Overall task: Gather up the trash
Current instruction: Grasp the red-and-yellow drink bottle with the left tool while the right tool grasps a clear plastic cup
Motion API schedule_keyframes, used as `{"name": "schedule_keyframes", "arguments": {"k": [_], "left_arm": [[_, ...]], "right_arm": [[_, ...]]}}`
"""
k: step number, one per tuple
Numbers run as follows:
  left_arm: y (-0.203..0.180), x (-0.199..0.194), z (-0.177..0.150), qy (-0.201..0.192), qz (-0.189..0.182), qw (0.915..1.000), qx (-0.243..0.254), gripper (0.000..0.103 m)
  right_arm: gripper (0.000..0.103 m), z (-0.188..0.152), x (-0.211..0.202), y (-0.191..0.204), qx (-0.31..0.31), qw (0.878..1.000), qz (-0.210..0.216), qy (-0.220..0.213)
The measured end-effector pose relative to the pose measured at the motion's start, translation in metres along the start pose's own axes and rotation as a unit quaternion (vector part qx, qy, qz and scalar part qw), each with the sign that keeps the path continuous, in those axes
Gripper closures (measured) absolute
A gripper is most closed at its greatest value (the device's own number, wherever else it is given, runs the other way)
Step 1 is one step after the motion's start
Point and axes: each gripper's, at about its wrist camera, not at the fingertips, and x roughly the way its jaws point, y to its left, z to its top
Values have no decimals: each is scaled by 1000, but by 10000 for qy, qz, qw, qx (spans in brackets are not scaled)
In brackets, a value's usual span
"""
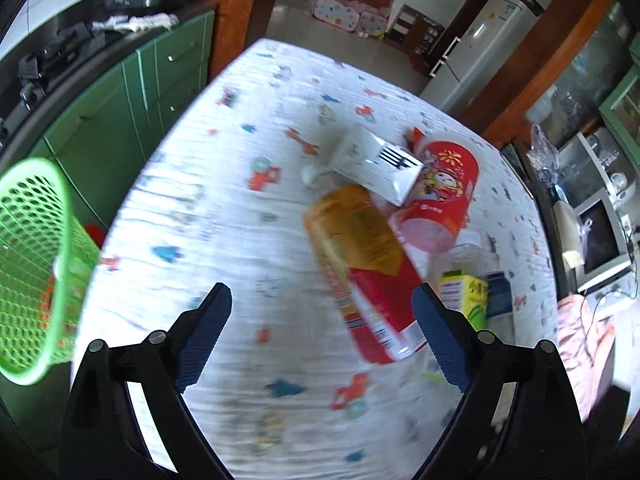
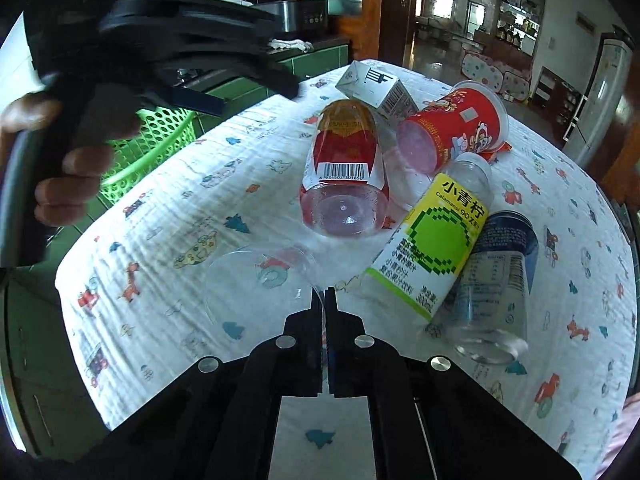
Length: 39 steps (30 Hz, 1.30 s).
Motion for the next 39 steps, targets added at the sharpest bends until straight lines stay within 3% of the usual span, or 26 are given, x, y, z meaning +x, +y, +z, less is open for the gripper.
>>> {"name": "schedule_keyframes", "arguments": {"k": [6,18,21,27,39], "left_arm": [[-18,32,4,266,-66,9989,-380,12],[-32,73,13,558,326,9965,-539,14],[-29,76,14,598,272,9958,-639,15],[-29,75,14,636,-27,9954,-721,32],[-18,46,-7,566,-33,9976,-405,37]], "right_arm": [[101,-14,-17,-8,136,9999,31,-43],[101,-38,-22,-20,363,9992,129,50],[101,-40,-23,-20,390,9991,137,41],[101,-39,-23,-18,392,9991,146,46],[101,-38,-26,-5,399,9990,205,7]]}}
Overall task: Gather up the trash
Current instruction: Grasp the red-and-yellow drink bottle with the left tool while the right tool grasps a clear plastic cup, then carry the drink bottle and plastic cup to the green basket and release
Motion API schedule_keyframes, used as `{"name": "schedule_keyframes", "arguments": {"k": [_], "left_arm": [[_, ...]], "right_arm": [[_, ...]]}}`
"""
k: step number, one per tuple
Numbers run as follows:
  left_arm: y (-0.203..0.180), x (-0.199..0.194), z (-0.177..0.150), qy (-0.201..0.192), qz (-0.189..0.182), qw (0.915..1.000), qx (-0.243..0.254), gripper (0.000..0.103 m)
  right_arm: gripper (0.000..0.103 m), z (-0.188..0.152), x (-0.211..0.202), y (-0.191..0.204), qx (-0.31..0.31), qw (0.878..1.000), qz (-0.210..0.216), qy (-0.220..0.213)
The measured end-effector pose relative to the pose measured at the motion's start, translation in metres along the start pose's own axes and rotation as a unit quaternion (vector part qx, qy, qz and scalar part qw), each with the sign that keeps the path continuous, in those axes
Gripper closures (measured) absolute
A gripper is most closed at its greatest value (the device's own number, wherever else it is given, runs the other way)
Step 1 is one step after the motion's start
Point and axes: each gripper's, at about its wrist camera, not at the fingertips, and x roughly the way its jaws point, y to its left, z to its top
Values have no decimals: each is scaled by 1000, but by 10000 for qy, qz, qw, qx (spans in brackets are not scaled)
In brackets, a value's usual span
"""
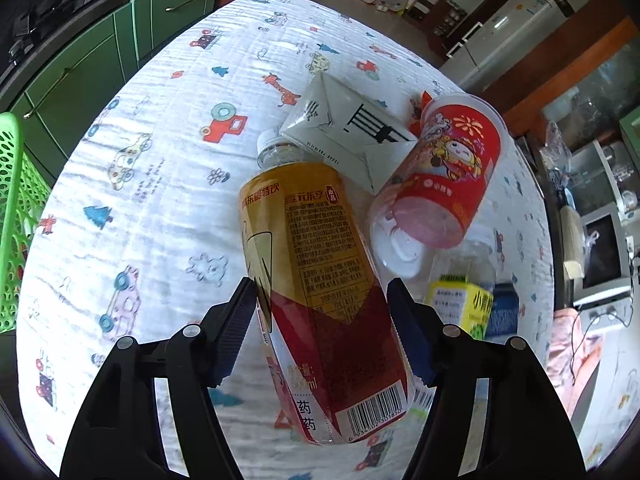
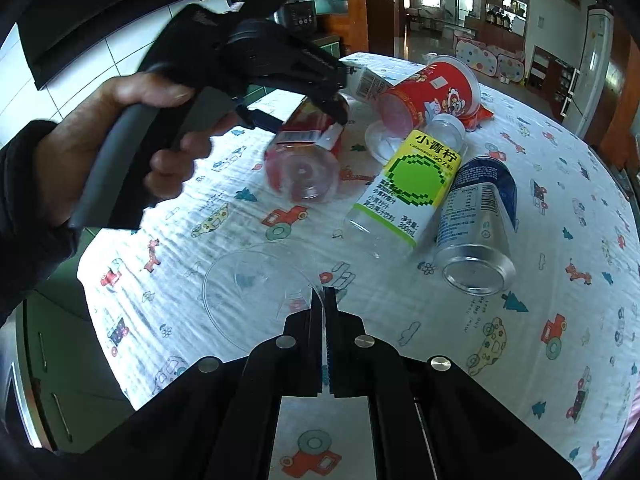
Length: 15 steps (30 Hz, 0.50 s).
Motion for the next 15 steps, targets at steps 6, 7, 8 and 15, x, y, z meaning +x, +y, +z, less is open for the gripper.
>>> {"name": "schedule_keyframes", "arguments": {"k": [6,7,8,15], "left_arm": [[28,-31,-21,-80,-92,9999,44,38],[34,-37,-24,-106,-111,9999,45,39],[40,-43,-28,-134,-112,9998,56,39],[83,-77,-50,-249,-135,9996,-50,39]], "right_arm": [[101,4,1,10,63,9999,132,-24],[101,6,2,11,81,9999,147,-27],[101,7,2,14,93,9998,163,-37],[101,21,2,34,70,9998,196,-54]]}}
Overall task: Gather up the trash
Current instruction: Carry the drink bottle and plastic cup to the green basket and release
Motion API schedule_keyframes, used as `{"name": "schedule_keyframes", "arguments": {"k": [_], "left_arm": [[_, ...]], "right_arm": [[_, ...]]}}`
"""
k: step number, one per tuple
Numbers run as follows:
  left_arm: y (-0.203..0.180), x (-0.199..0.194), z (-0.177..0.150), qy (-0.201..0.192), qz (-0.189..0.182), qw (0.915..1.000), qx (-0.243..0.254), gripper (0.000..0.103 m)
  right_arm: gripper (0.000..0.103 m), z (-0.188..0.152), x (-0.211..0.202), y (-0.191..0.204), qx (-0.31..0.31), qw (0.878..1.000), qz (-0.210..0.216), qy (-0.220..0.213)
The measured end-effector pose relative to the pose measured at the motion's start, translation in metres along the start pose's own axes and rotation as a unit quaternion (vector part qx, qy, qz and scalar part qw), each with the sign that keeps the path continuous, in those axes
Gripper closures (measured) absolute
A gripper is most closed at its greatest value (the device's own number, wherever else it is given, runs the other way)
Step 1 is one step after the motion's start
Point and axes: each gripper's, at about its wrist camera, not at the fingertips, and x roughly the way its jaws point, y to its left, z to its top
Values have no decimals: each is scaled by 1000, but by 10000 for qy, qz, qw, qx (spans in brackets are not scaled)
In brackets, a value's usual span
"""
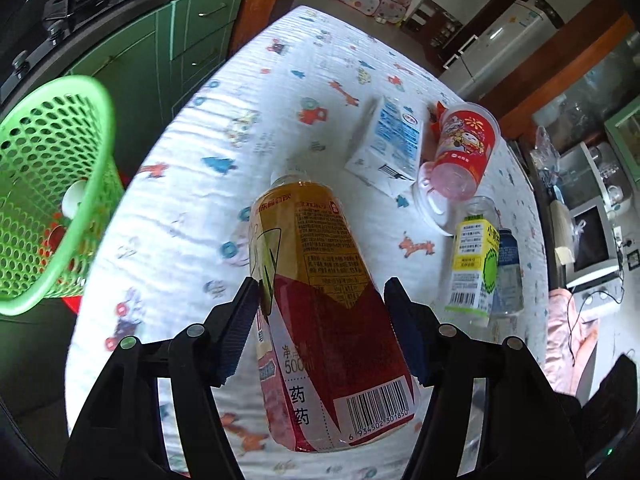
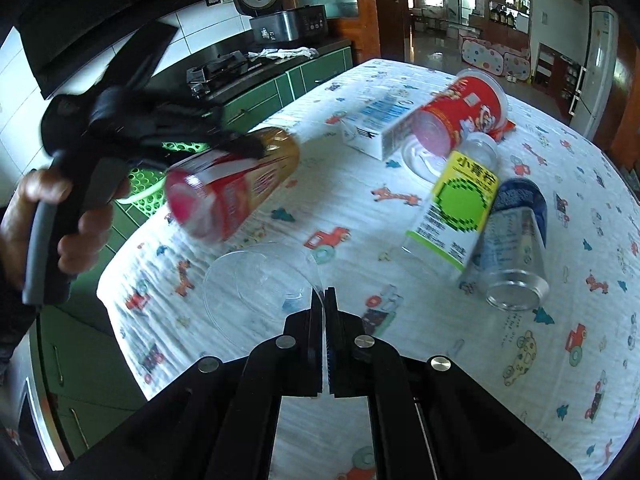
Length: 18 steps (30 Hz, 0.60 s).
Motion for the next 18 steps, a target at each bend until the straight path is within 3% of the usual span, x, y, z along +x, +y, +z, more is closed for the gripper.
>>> {"name": "schedule_keyframes", "arguments": {"k": [9,14,18], "left_arm": [[58,-78,-1,-649,117,9977,-143,40],[107,-113,19,-1041,606,9921,-337,40],[149,-119,37,-1122,853,9885,-549,40]], "right_arm": [[101,41,11,35,-214,9996,199,-61],[101,70,30,63,-343,9985,434,-42],[101,94,48,88,-496,9972,552,-31]]}}
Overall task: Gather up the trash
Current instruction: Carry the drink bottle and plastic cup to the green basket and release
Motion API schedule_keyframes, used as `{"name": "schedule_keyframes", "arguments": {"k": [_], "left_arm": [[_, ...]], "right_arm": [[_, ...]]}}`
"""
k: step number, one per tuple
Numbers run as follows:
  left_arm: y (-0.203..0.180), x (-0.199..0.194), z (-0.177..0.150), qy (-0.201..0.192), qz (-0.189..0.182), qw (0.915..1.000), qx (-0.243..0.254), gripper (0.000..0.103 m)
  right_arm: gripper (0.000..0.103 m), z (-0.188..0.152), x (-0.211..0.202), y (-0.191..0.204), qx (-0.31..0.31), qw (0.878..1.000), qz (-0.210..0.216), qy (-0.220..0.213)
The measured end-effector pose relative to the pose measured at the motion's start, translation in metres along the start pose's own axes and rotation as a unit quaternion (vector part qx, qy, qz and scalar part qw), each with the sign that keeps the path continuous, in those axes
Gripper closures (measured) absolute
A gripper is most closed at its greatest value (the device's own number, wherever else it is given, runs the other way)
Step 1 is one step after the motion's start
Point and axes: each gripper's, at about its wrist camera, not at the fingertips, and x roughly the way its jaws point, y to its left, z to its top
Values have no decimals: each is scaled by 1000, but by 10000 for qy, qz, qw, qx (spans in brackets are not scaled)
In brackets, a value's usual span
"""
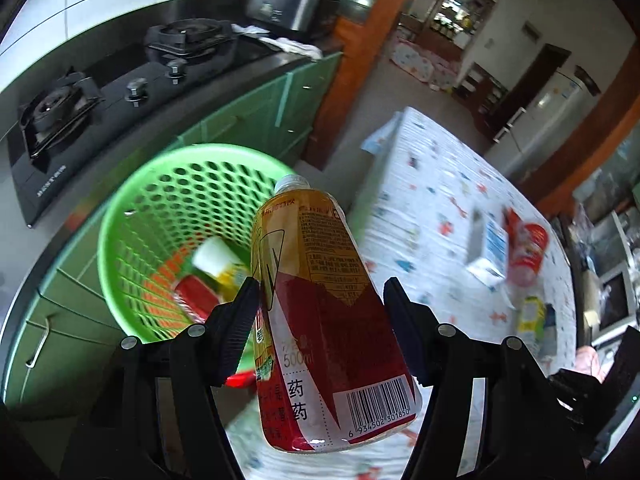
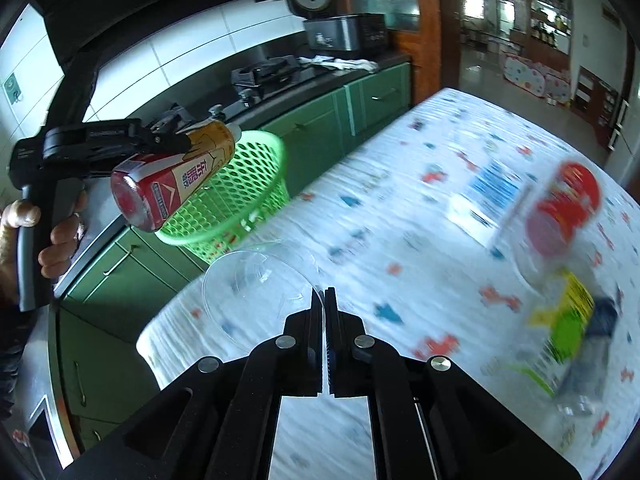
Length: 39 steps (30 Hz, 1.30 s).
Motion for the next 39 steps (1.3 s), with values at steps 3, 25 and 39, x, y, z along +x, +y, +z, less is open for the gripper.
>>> {"name": "schedule_keyframes", "arguments": {"k": [3,25,39], "left_arm": [[28,14,12,23,139,9997,-176,40],[121,40,16,20,497,9961,-729,34],[137,10,8,-168,675,9950,-715,29]], "right_arm": [[101,17,12,13,-90,9999,83,12],[101,98,100,80,-509,9981,295,198],[97,121,157,101,-329,9981,325,412]]}}
